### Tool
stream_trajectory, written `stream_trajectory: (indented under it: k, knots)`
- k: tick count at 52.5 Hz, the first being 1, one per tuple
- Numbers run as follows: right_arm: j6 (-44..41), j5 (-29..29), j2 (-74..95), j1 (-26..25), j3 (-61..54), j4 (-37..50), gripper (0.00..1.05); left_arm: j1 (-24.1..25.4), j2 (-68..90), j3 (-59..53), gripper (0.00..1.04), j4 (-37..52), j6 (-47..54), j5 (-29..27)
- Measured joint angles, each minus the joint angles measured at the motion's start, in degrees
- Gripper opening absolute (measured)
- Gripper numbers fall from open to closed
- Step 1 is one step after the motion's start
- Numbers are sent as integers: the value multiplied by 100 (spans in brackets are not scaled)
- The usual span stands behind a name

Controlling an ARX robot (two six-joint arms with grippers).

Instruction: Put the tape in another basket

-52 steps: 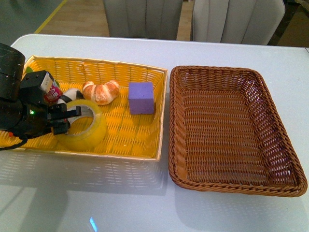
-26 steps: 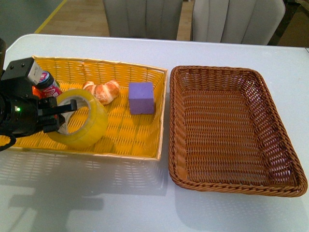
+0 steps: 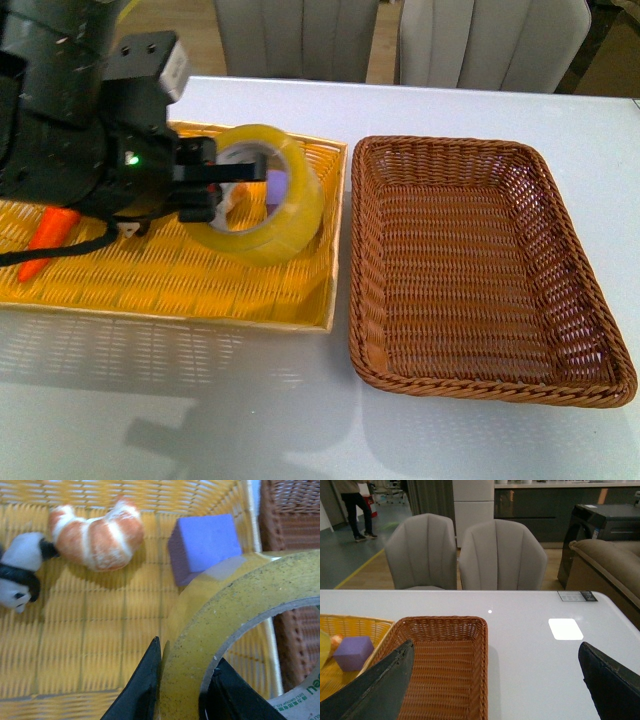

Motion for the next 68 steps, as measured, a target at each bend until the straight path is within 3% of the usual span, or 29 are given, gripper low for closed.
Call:
stream_trajectory:
  k: [24,48,60,68]
  knots:
    - [0,0,0,0,0,0,96,-1152,990,1672,15,-861,0,-267]
    - [0,-2,0,0,0,0,96,-1801,2166,3224,15,-1692,-70,-420]
    - [0,0,0,0,0,0,96,-1878,2426,3598,15,-1895,-160,-385]
    - [0,-2,0,0,0,0,96,-1888,2452,3689,42,-1897,-262,-328]
